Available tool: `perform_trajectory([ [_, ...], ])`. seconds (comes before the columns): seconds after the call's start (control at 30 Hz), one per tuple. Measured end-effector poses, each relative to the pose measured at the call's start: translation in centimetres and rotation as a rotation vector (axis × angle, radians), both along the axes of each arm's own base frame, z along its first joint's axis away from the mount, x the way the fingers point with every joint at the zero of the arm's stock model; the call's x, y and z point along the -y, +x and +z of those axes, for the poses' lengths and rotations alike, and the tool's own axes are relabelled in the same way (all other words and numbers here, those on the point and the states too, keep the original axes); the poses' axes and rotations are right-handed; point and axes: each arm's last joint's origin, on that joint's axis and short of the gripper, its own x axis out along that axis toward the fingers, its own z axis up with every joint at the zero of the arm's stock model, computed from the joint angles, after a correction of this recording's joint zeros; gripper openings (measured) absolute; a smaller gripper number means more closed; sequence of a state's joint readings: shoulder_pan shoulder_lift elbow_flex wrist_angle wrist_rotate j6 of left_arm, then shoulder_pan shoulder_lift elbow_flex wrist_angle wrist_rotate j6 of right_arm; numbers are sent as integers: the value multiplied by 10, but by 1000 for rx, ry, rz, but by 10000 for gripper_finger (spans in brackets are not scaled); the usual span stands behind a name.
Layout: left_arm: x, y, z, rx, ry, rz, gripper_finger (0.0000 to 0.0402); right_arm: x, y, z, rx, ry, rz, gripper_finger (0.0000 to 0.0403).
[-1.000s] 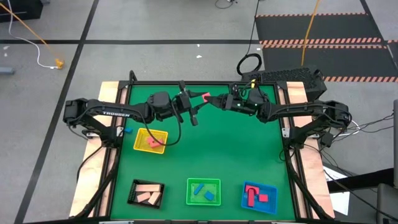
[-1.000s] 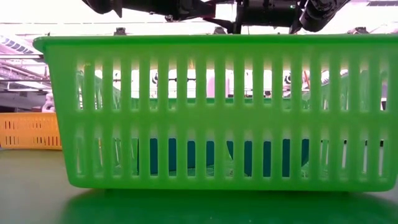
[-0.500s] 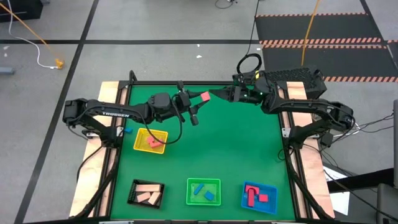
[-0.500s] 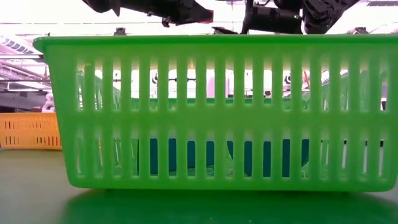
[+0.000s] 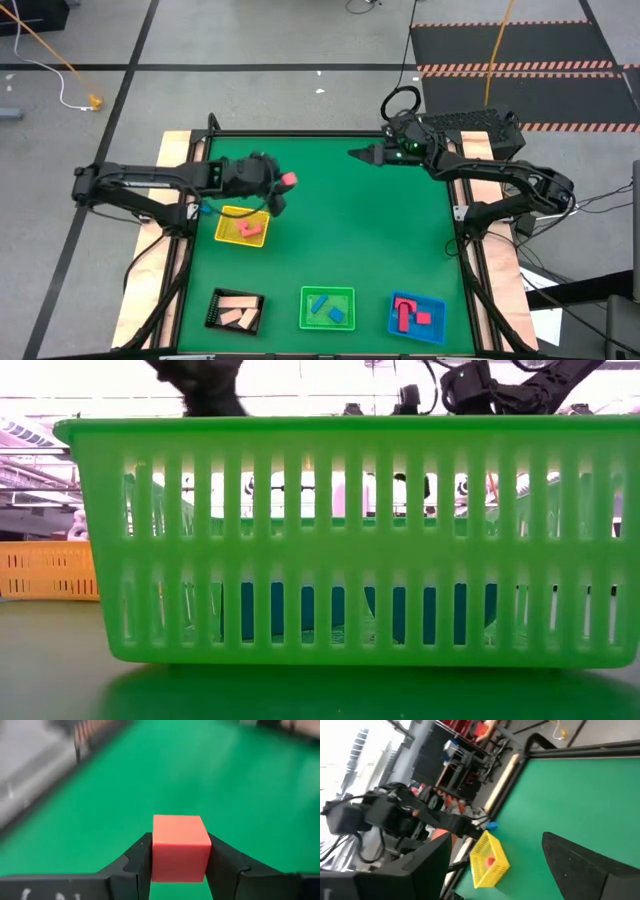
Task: Sort & place blocks by color
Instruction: Put the orange cube block into the yellow bin, then put the blue triangle block into the green bin
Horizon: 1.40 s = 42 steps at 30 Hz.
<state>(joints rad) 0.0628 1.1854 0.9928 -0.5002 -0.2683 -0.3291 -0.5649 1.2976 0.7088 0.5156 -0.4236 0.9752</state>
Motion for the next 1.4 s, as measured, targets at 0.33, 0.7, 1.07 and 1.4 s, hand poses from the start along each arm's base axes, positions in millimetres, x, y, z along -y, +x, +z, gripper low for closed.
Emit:
perform_trajectory([
  [0.33,28,-45,-46,-564,-305,229,137,0,-11,-24,-62,46,-27,302],
  [0.7,31,-50,-103,-535,-497,408,137,0,-12,-23,-28,26,-27,302],
  [1.07,30,-53,-112,-522,-515,450,222,1,-10,-10,84,-47,-28,302],
  [1.4,24,-54,-111,-556,-596,392,252,1,-10,-7,109,-63,-27,302],
])
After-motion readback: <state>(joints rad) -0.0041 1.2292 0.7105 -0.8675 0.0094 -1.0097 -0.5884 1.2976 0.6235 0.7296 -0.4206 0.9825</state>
